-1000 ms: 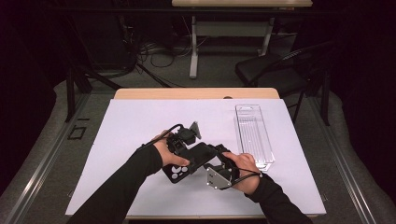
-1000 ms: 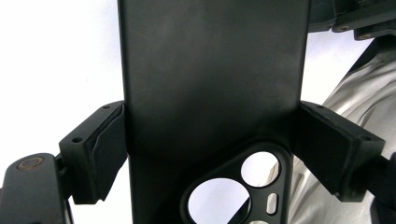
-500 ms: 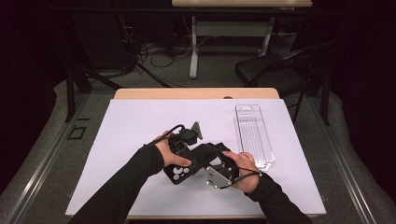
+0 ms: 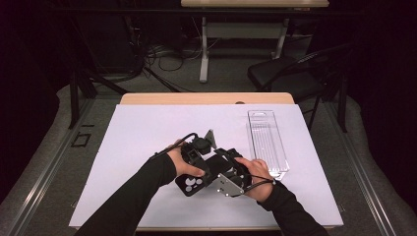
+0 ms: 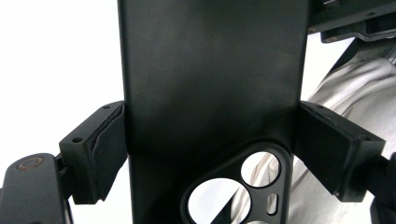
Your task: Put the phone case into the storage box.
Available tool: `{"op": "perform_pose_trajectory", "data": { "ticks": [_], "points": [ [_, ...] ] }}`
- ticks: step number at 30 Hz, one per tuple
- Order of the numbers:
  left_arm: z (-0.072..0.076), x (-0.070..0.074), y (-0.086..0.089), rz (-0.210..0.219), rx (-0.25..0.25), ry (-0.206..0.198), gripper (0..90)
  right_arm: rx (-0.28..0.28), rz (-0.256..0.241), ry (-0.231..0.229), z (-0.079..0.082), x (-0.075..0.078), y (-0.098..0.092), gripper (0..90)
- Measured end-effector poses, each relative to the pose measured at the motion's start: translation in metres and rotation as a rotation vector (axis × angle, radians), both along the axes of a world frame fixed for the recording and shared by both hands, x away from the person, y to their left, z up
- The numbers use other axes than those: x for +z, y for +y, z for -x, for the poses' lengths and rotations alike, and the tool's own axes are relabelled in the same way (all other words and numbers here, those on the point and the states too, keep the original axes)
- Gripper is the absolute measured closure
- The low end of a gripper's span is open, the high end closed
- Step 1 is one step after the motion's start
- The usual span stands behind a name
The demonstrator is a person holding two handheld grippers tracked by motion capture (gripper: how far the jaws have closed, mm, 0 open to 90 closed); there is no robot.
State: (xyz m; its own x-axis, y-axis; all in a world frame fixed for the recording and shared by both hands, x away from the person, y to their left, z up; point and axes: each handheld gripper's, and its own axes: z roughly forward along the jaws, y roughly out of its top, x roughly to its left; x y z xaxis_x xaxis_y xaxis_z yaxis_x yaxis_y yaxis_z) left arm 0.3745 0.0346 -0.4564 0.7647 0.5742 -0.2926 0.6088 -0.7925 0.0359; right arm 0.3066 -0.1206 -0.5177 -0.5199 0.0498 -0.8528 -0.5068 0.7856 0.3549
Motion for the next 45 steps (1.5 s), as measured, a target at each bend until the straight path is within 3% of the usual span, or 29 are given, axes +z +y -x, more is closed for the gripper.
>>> {"op": "perform_pose_trajectory", "data": {
  "ticks": [11, 16, 21, 27, 39, 42, 45],
  "points": [
    [0.0004, -0.0012, -0.0042, 0.014, 0.000, 0.027, 14.3, 0.003, 0.002, -0.023, -0.0012, 0.0007, -0.0008, 19.3],
    [0.0013, -0.0040, -0.0070, -0.013, -0.009, 0.029, 14.3, 0.024, 0.000, -0.040, -0.0018, 0.0015, 0.0005, 19.4],
    [0.0008, -0.0052, -0.0068, -0.012, 0.002, 0.027, 14.2, 0.016, 0.011, -0.040, 0.0004, -0.0001, 0.0006, 21.6],
    [-0.0006, -0.0044, -0.0049, -0.014, 0.001, 0.025, 14.3, 0.033, 0.016, -0.046, 0.0013, -0.0012, 0.0015, 29.1],
    [-0.0031, -0.0051, -0.0028, -0.011, 0.013, 0.024, 14.3, 0.051, 0.080, -0.070, 0.0037, -0.0029, 0.0035, 45.7],
    [-0.0038, -0.0057, -0.0026, -0.013, 0.013, 0.027, 14.3, 0.048, 0.111, -0.057, 0.0034, -0.0040, 0.0042, 52.1],
    [-0.0035, -0.0070, -0.0030, -0.014, 0.013, 0.027, 14.3, 0.048, 0.121, -0.048, 0.0028, -0.0048, 0.0041, 52.9]
  ]
}}
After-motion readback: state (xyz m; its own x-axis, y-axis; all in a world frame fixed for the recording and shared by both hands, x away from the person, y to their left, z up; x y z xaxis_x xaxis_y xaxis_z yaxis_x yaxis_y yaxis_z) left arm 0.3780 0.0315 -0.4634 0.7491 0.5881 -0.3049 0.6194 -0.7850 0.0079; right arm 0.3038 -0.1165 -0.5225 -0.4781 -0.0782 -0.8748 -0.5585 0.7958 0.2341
